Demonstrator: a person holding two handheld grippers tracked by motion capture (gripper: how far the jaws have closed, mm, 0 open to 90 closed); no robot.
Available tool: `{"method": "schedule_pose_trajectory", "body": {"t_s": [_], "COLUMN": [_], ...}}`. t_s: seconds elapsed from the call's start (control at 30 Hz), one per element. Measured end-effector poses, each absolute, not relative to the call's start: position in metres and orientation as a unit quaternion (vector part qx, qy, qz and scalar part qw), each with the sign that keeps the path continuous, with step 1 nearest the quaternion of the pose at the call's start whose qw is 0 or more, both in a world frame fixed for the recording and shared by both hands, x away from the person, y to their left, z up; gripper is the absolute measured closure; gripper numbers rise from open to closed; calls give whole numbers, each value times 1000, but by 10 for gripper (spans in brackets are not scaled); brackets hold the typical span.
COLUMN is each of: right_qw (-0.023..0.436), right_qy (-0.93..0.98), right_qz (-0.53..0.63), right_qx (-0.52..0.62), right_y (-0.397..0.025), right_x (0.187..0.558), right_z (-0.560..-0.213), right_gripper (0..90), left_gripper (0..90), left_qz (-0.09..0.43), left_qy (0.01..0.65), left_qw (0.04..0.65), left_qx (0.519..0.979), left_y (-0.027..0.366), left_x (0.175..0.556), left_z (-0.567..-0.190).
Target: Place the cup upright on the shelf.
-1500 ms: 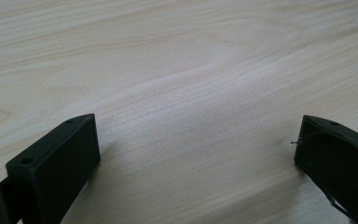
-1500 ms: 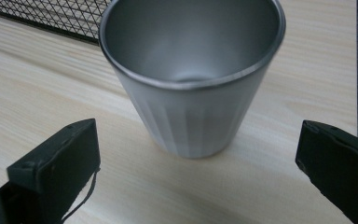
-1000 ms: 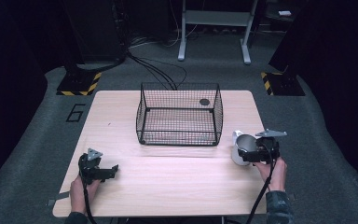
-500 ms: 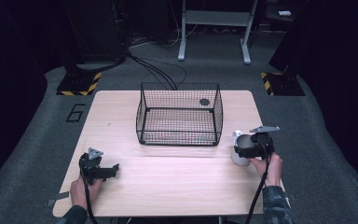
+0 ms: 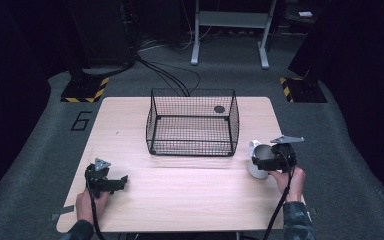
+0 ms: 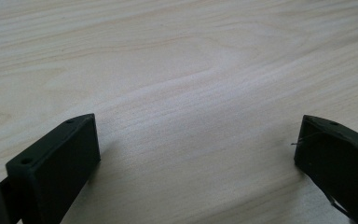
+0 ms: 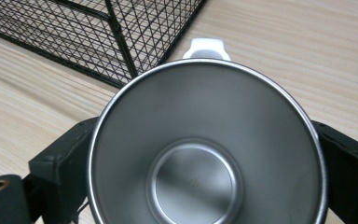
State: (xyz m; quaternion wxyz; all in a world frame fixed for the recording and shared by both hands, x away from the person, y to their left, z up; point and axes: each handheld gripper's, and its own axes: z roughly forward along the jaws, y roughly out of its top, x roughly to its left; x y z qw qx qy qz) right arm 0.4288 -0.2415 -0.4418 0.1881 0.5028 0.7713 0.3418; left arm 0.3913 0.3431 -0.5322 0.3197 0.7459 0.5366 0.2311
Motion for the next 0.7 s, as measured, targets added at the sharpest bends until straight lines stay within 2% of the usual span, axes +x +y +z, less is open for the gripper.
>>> {"method": "schedule_pose_trajectory", "body": {"t_s": [0.7], "right_qw": [180], "right_qy": [777], "right_qz": [367], "right_qx": [479], "right_y": [-233], "right_x": [404], "right_z": [-409], "right_gripper": [57], "left_gripper": [0], "left_qz": [231], "left_qy": [538], "left_qw": [319], "left_qx": [745], "left_y": [343], "left_x": [391], "left_z": [-532]}}
